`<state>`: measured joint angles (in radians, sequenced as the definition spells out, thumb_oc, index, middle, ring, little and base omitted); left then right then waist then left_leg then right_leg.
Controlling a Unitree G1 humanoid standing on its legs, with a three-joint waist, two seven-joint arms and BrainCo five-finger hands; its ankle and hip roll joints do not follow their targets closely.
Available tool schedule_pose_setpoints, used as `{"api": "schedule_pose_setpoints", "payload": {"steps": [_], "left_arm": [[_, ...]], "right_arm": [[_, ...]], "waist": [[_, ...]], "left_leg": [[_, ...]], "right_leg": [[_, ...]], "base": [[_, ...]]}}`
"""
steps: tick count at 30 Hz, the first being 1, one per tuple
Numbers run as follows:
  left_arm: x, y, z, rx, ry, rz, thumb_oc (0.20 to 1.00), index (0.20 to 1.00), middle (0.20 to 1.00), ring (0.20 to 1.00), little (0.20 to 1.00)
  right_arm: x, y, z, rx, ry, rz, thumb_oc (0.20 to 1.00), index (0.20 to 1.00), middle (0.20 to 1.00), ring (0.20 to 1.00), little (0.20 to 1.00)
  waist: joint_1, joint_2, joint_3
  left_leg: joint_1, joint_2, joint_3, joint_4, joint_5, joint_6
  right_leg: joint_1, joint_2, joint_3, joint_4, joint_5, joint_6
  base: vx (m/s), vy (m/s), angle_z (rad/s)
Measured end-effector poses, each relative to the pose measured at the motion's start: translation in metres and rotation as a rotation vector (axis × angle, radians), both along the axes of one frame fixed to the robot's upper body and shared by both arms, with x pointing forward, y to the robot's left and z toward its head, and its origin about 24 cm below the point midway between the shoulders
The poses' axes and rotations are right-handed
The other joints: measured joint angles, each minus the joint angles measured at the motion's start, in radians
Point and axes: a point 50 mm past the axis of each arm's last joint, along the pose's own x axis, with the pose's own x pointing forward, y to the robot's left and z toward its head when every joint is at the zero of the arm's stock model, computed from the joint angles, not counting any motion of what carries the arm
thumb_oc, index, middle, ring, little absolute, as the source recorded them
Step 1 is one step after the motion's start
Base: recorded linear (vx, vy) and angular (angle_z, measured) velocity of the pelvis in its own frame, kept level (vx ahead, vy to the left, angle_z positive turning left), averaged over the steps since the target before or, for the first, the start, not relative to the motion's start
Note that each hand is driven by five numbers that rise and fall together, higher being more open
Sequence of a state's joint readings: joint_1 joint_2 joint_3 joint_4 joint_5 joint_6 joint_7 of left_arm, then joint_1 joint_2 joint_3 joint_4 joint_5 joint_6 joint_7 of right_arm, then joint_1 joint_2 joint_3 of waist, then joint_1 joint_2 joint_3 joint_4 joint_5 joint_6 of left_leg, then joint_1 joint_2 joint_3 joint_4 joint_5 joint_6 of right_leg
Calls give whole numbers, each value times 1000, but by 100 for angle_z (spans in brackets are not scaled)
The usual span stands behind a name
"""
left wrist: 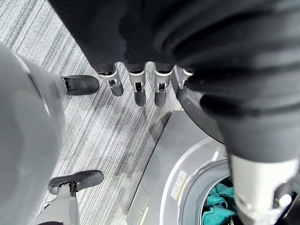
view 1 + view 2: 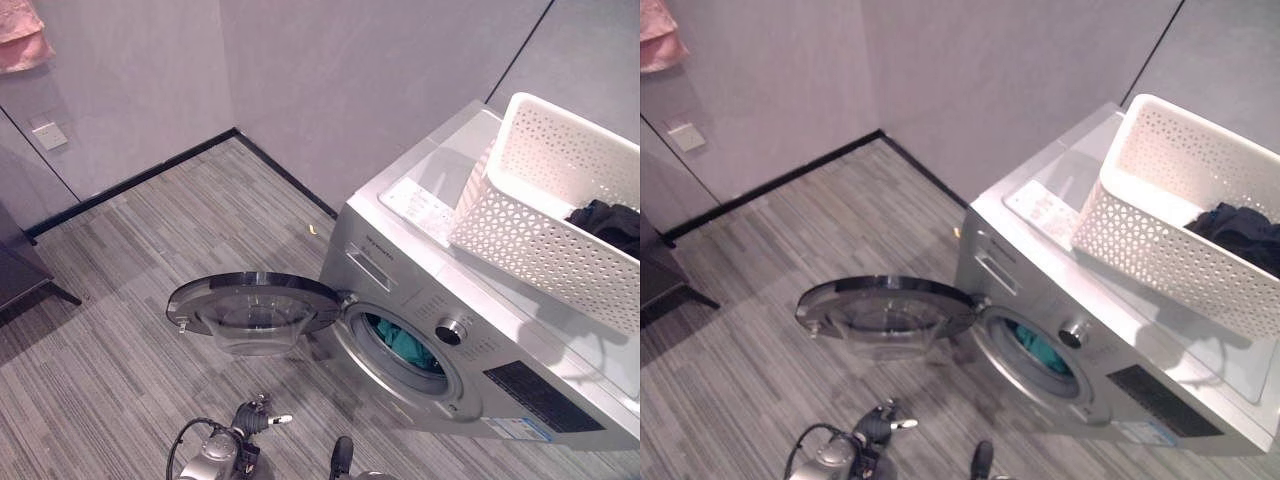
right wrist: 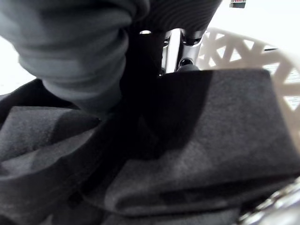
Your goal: Grab the laundry basket,head to the washer,open it,put in the laundry and shut it.
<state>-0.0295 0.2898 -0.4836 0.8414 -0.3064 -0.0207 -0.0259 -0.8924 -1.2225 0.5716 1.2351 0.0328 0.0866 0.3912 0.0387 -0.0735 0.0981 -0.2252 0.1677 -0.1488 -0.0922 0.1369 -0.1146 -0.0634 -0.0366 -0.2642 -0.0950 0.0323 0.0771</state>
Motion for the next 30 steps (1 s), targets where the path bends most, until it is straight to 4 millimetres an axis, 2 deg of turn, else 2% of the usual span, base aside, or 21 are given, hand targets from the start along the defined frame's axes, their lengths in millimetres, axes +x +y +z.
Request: {"api": "schedule_pose_setpoints", "payload": {"steps": [4, 5, 7, 10, 15, 17, 21, 22, 23, 26, 30], "left_arm": [[-2, 0, -1, 0, 4, 4, 1000, 1000, 1000, 1000, 1000], [0, 0, 0, -2, -1, 8, 1000, 1000, 1000, 1000, 1000], [2, 0, 1, -15, -10, 34, 1000, 1000, 1000, 1000, 1000], [4, -2, 2, -25, -30, 40, 1000, 1000, 1000, 1000, 1000], [7, -5, 4, -37, -54, 40, 1000, 1000, 1000, 1000, 1000], [7, -6, 4, -41, -55, 43, 1000, 1000, 1000, 1000, 1000], [5, -3, 4, -40, -52, 56, 1000, 1000, 1000, 1000, 1000], [5, 0, 4, -36, -56, 74, 1000, 1000, 1000, 1000, 1000], [5, 2, 4, -30, -55, 76, 1000, 1000, 1000, 1000, 1000], [3, 5, 4, -8, -54, 72, 1000, 1000, 1000, 1000, 1000], [3, 6, 3, 13, -56, 54, 1000, 1000, 1000, 1000, 1000]], "right_arm": [[4, 2, 0, 40, -93, -9, 200, 200, 200, 200, 200], [6, 3, 8, 61, -161, -10, 200, 200, 200, 200, 200], [18, 13, 20, 134, -344, 24, 200, 200, 200, 200, 200], [30, 24, 28, 218, -488, 72, 200, 200, 200, 200, 200], [39, 34, 32, 266, -617, 78, 200, 200, 200, 200, 200], [47, 43, 42, 287, -686, 106, 200, 200, 200, 200, 200], [58, 62, 71, 309, -851, 185, 200, 200, 200, 200, 200], [58, 64, 77, 309, -895, 190, 200, 200, 200, 200, 200], [58, 64, 80, 314, -922, 187, 200, 200, 200, 200, 200], [51, 67, 109, 330, -1145, 185, 200, 200, 200, 200, 200], [46, 70, 124, 309, -1263, 181, 200, 200, 200, 200, 200]], "waist": [[-1, 3, 1], [-3, 0, -3], [-7, 15, 6], [-18, 33, 1], [-21, 51, -7], [-22, 51, -8], [-20, 41, -9], [-17, 28, -10], [-15, 20, -11], [-15, -15, -31], [-14, -22, -34]], "left_leg": [[18, -1, 5, 0, 0, 0], [20, 0, 7, 0, -2, 2], [32, 1, 20, 0, -2, 2], [45, 1, 23, 0, -5, 5], [56, 1, 22, 0, -6, 8], [70, -2, 22, 0, -8, 9], [91, -11, 23, 0, -8, 6], [98, -13, 23, 0, -9, 4], [102, -16, 23, 0, -10, 4], [108, -35, 20, 0, -17, 17], [131, -43, 20, 0, -20, 21]], "right_leg": [[15, -1, 4, 0, -2, 2], [16, -1, 6, 0, -2, 3], [22, -3, 12, 0, 1, 4], [34, -3, 12, 0, 4, -1], [46, -2, 8, 6, 6, -4], [59, -5, 8, 6, 6, -3], [80, -13, 9, 8, 5, -1], [88, -18, 7, 7, 3, 1], [92, -20, 7, 8, 2, 2], [103, -38, 6, 2, -3, 11], [126, -45, 5, 1, -7, 16]], "base": [[12, 18, -2], [20, 30, -7], [20, 27, -12], [34, 27, -4], [33, 38, 1], [32, 42, 2], [25, 49, 1], [39, 77, 5], [21, 47, 6], [27, 87, 7], [10, 23, 1]]}}
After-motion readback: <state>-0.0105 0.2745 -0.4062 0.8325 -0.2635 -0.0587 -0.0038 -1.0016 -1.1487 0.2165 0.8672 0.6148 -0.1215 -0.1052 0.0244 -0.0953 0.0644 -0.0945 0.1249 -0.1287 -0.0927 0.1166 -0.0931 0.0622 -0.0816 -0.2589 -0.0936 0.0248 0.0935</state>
